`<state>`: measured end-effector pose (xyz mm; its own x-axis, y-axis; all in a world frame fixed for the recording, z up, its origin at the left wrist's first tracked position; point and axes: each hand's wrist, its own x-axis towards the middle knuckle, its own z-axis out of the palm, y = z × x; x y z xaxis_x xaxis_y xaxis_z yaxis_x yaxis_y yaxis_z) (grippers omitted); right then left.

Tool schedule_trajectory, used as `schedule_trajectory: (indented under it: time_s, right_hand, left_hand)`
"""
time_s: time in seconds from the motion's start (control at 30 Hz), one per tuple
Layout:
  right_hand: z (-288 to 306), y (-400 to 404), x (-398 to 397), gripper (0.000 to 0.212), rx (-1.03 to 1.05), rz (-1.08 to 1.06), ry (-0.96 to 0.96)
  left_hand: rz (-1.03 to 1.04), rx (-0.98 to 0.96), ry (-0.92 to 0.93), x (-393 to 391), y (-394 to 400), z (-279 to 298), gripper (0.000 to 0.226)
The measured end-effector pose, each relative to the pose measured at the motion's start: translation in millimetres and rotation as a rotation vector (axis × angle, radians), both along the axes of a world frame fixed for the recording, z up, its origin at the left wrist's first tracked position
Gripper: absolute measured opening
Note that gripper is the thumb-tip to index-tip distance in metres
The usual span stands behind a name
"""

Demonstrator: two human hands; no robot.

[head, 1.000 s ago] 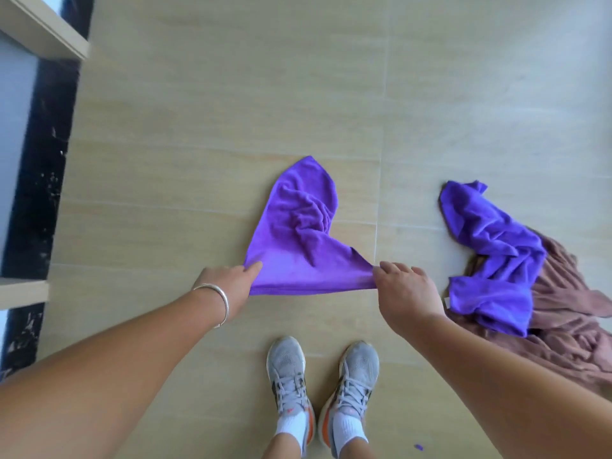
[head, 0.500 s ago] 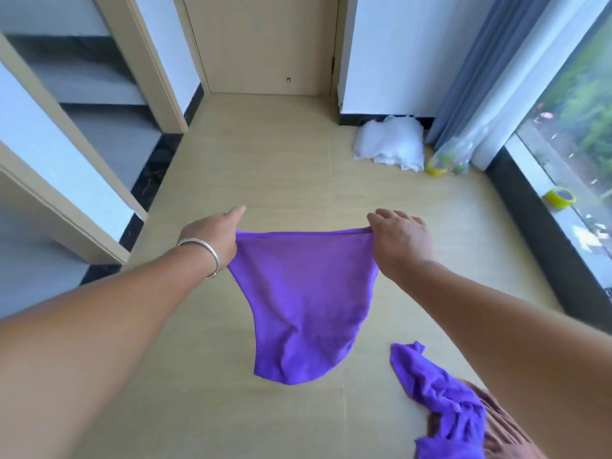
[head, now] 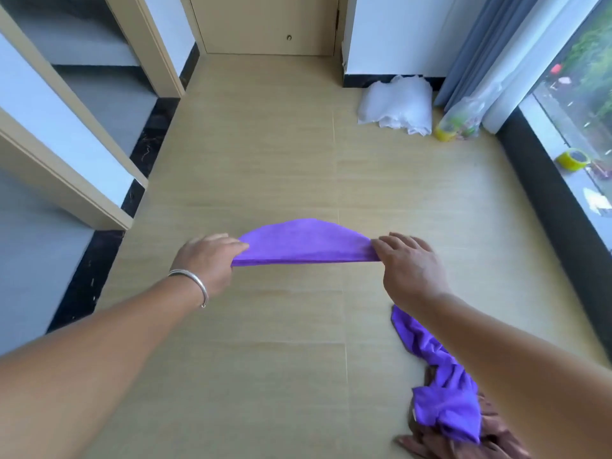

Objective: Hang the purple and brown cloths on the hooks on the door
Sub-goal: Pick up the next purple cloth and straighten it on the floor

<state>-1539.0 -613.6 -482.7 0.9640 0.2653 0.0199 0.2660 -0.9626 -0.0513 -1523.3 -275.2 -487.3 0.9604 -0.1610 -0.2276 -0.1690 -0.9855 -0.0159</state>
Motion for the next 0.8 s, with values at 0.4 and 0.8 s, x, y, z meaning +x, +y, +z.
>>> schedule_trajectory:
  time_s: [0.4, 0.8]
  right_hand:
    - [-213, 0, -190, 0.051, 0.008, -0.049, 0.465]
    - [-360, -2, -220, 0.037, -0.095, -0.037, 0.669]
  left_hand:
    - [-0.142, 0.146, 0.496, -181, 5, -226, 0.062]
    - [0.254, -0.148, 0.579, -200, 8, -356, 0.004]
